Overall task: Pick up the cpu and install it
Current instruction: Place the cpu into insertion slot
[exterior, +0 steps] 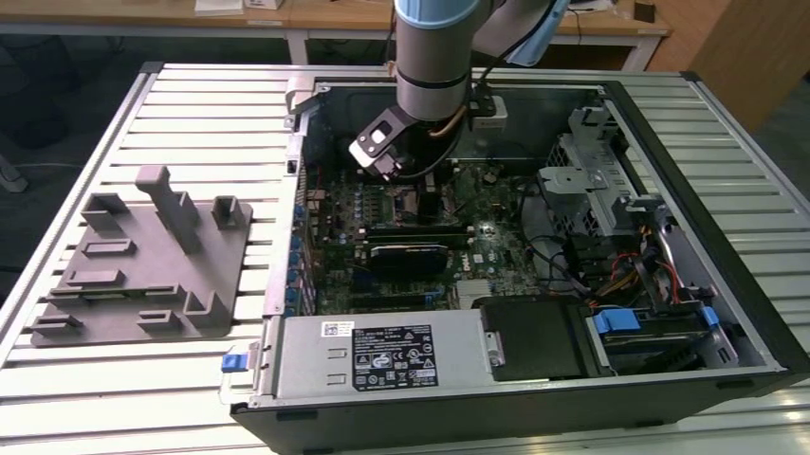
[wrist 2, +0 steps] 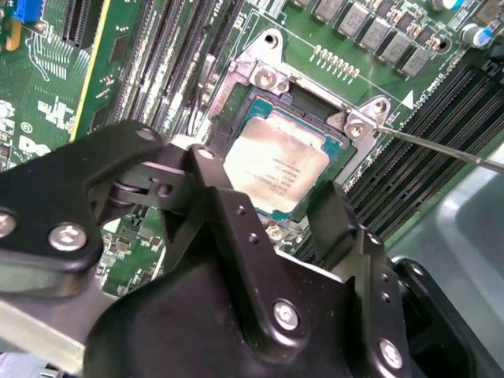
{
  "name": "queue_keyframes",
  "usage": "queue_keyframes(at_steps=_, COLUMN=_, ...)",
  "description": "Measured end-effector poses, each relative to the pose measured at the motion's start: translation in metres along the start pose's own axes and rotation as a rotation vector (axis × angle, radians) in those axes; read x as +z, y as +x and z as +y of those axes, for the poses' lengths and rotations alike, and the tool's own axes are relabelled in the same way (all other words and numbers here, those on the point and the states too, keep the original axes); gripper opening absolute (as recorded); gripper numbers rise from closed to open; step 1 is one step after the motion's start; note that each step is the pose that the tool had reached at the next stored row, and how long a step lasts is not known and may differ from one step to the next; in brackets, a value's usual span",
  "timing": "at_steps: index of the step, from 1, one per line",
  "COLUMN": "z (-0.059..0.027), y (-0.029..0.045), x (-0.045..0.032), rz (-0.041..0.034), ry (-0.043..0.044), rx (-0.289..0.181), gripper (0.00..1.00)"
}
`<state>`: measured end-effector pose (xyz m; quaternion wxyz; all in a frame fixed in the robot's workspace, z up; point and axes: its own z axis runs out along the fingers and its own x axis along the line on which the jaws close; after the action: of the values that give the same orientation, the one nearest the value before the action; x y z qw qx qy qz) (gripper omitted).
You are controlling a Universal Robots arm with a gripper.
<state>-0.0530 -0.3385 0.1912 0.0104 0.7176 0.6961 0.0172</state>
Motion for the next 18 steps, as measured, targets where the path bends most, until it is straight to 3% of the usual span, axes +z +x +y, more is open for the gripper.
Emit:
queue_keyframes(at_steps=1, z=0.0000, y=0.0000, x=-0.0001, rz=-0.0002, ry=0.0001, rx=0.000, gripper=0.67)
queue_keyframes(at_steps=18, z=0.0004, y=0.0001, x=-0.0094, rz=0.0001, ry=0.0000, rx=0.000, gripper=0.67)
